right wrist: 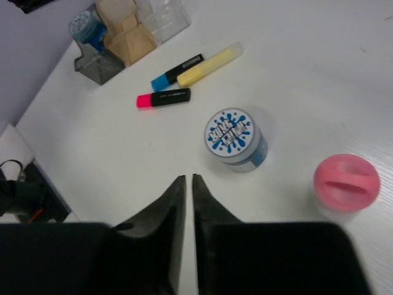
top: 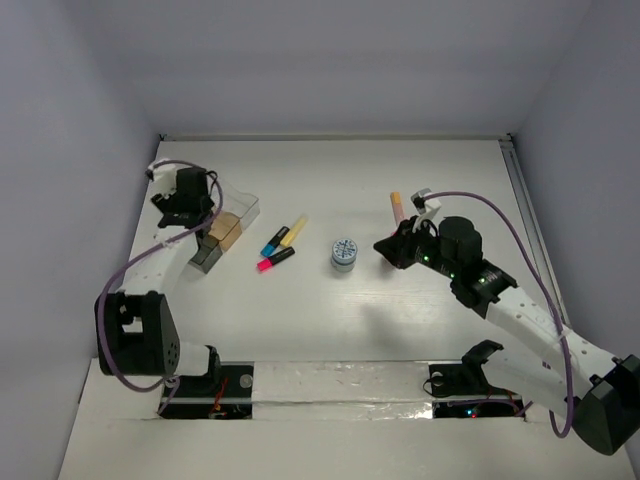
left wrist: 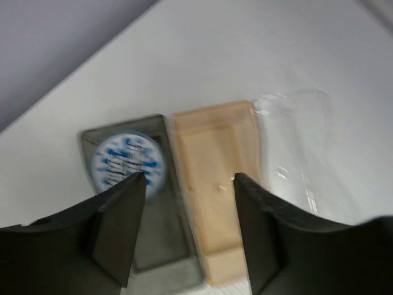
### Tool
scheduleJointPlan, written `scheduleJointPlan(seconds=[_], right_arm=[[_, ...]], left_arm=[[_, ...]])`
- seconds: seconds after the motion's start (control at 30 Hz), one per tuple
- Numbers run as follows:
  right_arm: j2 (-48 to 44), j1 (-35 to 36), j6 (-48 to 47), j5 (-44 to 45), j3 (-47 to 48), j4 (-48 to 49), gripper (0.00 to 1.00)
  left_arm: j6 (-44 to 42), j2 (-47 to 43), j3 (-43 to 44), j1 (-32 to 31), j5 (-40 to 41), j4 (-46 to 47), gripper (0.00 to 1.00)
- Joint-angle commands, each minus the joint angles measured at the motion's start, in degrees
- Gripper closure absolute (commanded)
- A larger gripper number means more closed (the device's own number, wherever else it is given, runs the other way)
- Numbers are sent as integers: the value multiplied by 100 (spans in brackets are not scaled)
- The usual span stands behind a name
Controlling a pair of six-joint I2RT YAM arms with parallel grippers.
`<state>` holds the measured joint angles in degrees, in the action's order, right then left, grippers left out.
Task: Sort the stationery into containers
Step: Place the stationery in the storage box, then pick up the stationery from the center of the board.
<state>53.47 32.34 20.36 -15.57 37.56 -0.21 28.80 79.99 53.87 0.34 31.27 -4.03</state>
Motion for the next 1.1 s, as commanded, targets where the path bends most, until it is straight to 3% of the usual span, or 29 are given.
scheduleJointPlan(seconds=[0.0,0.07,0.13,0.23,0.3,0.33,0.37,0.4,0.43,0.47,0.53,0.63,1.07], right_arm=[[-319,45,-32,607,-108,100,91],[-469,45,12,1036,-205,126,100],[-670,45,64,1292,-267,144,100],[-855,45,143,1846,-346,135,100],[-961,45,161,2145,-355,82,85],[-988,45,170,2242,-372,65,75],[-1014,45,179,2408,-372,39,36],[-1014,45,179,2462,-372,38,19],[-1014,45,196,2489,-381,38,10],[-1006,45,196,2489,-372,38,2],[-944,45,179,2445,-364,38,0],[-839,45,161,2427,-346,47,0],[-786,45,109,2375,-320,47,1]], left_arm=[[-234,-693,124,-971,-121,184,52],[-130,-826,72,-1804,-16,131,76],[3,-976,-86,-2343,-33,165,100],[47,-976,-411,-3494,-278,665,100],[12,-732,-587,-4361,-480,1156,94],[3,-599,-631,-4584,-577,1316,81],[29,-302,-667,-4769,-778,1465,73],[56,-160,-650,-5076,-823,1667,63],[47,-19,-632,-5209,-833,1721,38],[47,104,-588,-5306,-824,1756,28],[-14,403,-500,-5500,-771,1862,13],[-102,649,-456,-5571,-753,2046,8],[-419,1713,168,-5571,-394,1977,13]])
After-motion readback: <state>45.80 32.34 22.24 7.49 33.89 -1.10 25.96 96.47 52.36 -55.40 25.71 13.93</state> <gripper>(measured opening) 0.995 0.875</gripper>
